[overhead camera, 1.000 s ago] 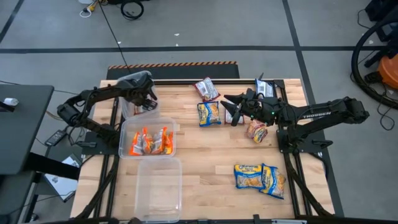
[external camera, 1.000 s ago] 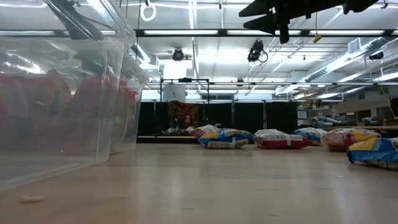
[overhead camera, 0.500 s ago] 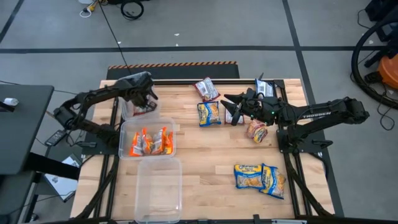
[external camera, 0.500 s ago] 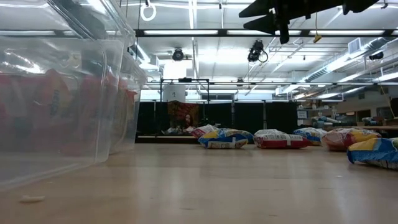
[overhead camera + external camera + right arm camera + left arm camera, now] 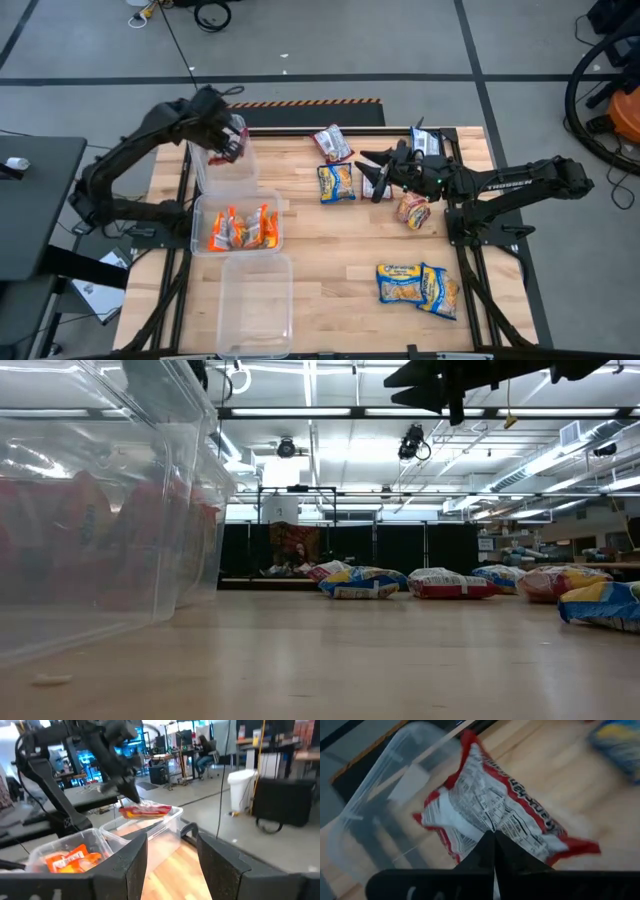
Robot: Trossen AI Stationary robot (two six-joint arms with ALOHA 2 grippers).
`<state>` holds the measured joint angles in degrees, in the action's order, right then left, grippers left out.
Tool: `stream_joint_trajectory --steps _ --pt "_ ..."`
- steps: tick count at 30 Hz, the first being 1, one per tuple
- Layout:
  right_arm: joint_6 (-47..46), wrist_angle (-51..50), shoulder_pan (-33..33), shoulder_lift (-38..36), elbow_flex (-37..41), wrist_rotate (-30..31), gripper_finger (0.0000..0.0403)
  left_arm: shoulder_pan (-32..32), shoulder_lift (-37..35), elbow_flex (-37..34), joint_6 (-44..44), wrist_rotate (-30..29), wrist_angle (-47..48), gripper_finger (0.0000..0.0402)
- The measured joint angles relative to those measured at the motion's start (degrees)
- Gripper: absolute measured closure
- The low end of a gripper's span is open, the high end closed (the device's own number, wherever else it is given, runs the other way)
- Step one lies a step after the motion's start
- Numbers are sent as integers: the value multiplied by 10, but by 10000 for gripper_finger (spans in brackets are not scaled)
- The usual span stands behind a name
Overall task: Sort Maruchan noodles
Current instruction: Adjust the red noodle pack in the top transparent bin
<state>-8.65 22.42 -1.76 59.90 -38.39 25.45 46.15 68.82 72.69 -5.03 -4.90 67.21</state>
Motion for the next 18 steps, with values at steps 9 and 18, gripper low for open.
stream_joint_trajectory --steps 9,18 --pt "173 185 -11 102 -17 -49 210 -75 -4 132 -34 117 17 401" --pt "263 50 3 232 -233 -73 165 -164 -3 136 -113 282 -179 401"
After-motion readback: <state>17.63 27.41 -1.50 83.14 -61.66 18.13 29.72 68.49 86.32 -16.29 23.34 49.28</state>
